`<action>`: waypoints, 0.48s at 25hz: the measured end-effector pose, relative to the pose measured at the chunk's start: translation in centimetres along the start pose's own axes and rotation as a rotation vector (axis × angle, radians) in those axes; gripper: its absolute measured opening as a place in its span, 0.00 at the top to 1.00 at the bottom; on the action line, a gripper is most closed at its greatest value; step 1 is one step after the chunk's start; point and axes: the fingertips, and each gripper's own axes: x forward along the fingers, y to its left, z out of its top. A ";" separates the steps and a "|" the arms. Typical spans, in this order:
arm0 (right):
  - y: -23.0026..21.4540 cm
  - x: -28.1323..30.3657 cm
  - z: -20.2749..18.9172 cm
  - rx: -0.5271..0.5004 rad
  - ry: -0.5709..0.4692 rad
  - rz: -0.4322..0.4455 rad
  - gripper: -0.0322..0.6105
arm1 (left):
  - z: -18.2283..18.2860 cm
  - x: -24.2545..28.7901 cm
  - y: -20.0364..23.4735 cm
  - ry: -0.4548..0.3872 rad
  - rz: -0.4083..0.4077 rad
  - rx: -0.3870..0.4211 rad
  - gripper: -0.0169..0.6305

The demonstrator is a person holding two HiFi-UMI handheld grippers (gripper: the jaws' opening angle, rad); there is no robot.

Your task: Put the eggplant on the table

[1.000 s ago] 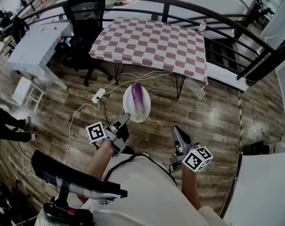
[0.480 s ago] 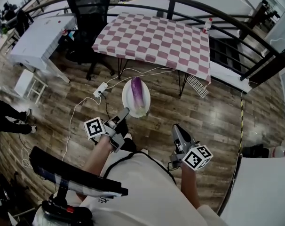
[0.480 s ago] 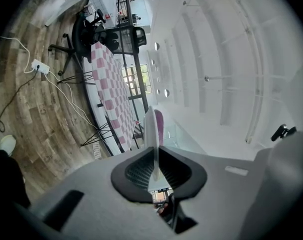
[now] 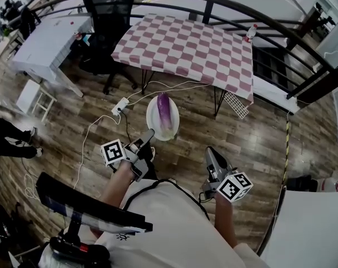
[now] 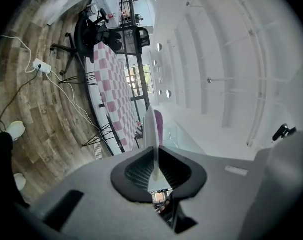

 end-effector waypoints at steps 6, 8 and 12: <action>0.0 3.2 1.1 0.001 -0.012 -0.004 0.94 | 3.1 1.4 0.7 0.017 0.003 0.006 0.91; -0.1 4.7 1.6 0.002 -0.014 -0.003 0.94 | 4.6 2.1 0.8 0.022 0.003 0.005 0.91; -0.7 7.0 2.4 0.008 -0.011 -0.005 0.94 | 6.9 3.6 1.2 0.027 0.003 0.003 0.91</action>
